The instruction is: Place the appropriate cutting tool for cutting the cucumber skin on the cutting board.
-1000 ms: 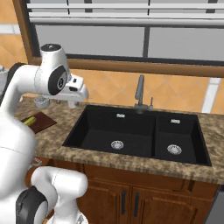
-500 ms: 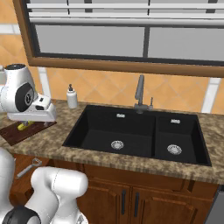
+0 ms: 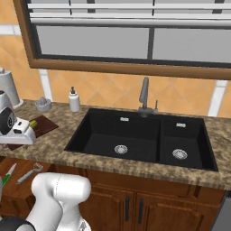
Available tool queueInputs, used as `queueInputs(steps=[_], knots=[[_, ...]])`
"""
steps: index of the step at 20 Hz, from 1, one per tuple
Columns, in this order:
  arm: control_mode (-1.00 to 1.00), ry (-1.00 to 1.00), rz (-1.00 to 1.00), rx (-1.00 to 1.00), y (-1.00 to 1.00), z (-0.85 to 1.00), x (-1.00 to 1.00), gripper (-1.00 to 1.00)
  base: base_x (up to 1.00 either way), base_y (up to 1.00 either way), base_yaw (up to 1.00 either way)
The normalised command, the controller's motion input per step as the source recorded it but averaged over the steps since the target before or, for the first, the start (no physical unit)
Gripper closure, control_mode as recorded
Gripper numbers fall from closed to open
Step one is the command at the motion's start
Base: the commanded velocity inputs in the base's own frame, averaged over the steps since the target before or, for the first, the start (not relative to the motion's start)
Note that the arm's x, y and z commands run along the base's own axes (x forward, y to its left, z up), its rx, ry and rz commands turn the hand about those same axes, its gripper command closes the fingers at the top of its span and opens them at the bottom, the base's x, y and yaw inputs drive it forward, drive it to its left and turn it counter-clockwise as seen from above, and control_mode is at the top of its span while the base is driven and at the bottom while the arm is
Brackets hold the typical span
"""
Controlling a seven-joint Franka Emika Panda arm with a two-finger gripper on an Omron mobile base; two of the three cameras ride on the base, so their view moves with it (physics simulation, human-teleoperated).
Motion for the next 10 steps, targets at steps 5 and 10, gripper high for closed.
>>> queueInputs(steps=[5, 10], knots=[[-1.0, 0.04, 0.08, 0.0, 0.45, -0.71, -0.25, -1.0, 0.0, 0.0, 0.0], [-1.0, 0.0, 0.03, 0.0, 0.59, -0.86, 0.0, -1.0, 0.0, 0.0, 0.0]])
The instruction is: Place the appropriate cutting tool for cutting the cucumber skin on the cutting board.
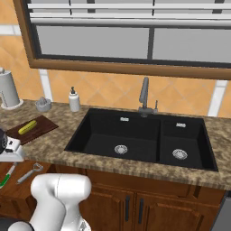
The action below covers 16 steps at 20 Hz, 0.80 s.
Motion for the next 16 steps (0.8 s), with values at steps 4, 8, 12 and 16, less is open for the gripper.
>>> queueInputs(steps=[4, 8, 12, 16], knots=[[-1.0, 0.0, 0.0, 0.0, 0.45, -0.81, 0.0, -1.0, 0.0, 0.0, 0.0], [-1.0, 0.0, 0.0, 0.0, 0.47, -0.66, 0.03, -1.0, 0.0, 0.0, 0.0], [-1.0, 0.01, 0.0, 0.0, 0.4, -0.57, 0.0, -1.0, 0.0, 0.0, 0.0], [-1.0, 0.02, 0.0, 0.01, 0.3, -0.46, 0.03, -1.0, 0.0, 0.0, 0.0]])
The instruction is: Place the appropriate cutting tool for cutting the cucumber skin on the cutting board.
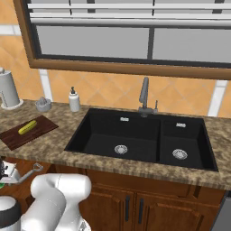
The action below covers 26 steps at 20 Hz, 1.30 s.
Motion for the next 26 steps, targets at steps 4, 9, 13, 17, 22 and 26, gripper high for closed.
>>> queueInputs(steps=[4, 9, 13, 17, 22, 26], knots=[[-1.0, 0.1, 0.0, 0.01, 0.26, -0.39, 0.0, -1.0, 0.0, 0.0, 0.0], [-1.0, 0.11, 0.0, 0.0, 0.35, -0.15, -0.22, -1.0, 0.0, 0.0, 0.0], [-1.0, 0.15, 0.0, 0.0, 0.46, -0.06, -0.55, -1.0, 0.0, 0.0, 0.0], [-1.0, 0.18, 0.0, 0.0, 0.47, -0.31, -0.89, -1.0, 0.0, 0.0, 0.0], [-1.0, 0.04, 0.0, 0.0, 0.2, -0.18, -1.0, -1.0, 0.0, 0.0, 0.0], [-1.0, 0.01, -0.06, -0.01, -0.09, 0.34, -0.61, -1.0, 0.0, 0.0, 0.0]])
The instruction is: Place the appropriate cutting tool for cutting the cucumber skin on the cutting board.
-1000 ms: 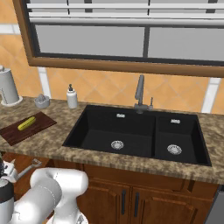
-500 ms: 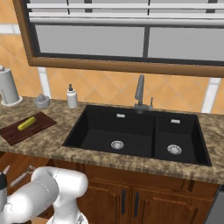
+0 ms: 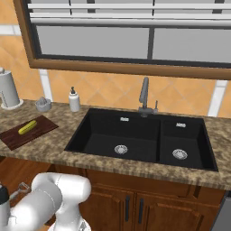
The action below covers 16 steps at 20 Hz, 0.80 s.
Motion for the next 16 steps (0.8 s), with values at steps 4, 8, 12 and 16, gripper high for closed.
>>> queueInputs(steps=[4, 8, 12, 16], knots=[[-1.0, 0.1, -0.11, 0.0, -0.65, 0.44, 0.42, -1.0, 0.0, 0.0, 0.0], [-1.0, 0.01, -0.08, 0.0, -0.78, 0.07, 0.42, -1.0, 0.0, 0.0, 0.0], [-1.0, -0.17, -0.07, -0.05, -0.53, 0.0, 0.05, -1.0, 0.0, 0.0, 0.0], [-1.0, -0.08, 0.0, -0.08, -0.33, 0.0, 0.25, -1.0, 0.0, 0.0, 0.0]])
